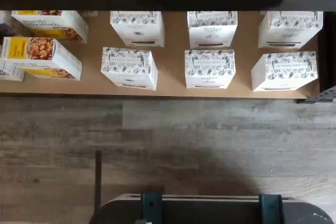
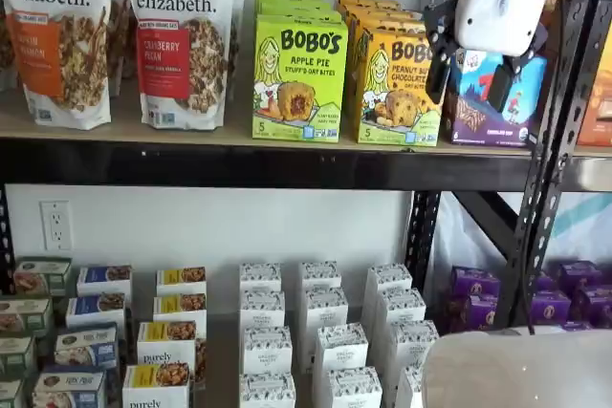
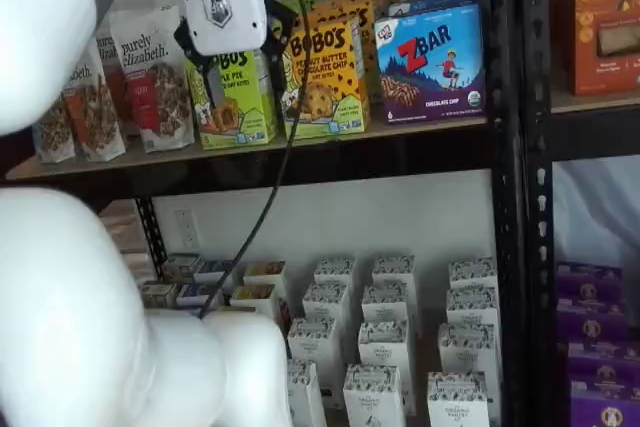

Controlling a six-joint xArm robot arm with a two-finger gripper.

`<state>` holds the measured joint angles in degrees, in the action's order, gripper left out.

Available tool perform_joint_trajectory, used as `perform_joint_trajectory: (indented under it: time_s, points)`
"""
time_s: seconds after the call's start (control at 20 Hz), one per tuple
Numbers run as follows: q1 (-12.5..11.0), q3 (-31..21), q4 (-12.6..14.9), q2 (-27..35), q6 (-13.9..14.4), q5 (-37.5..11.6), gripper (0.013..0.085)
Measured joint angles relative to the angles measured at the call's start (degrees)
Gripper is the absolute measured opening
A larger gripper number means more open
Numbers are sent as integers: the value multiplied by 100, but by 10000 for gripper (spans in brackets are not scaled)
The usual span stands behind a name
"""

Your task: Pick the green box on the top shelf, the fourth from the left

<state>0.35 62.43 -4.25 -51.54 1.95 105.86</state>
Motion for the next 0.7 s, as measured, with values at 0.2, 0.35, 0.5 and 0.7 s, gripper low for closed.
perform_joint_trajectory:
  time_s: [0.2,0.35,0.5,0.7]
  points:
    - [-82,-2,-137,29,-41,1,850]
    - [-62,-36,-148,18,-29,-94,850]
    - [-17,-36,-128,38,6,-144,850]
    - [-71,-62,-206,18,-32,-239,850]
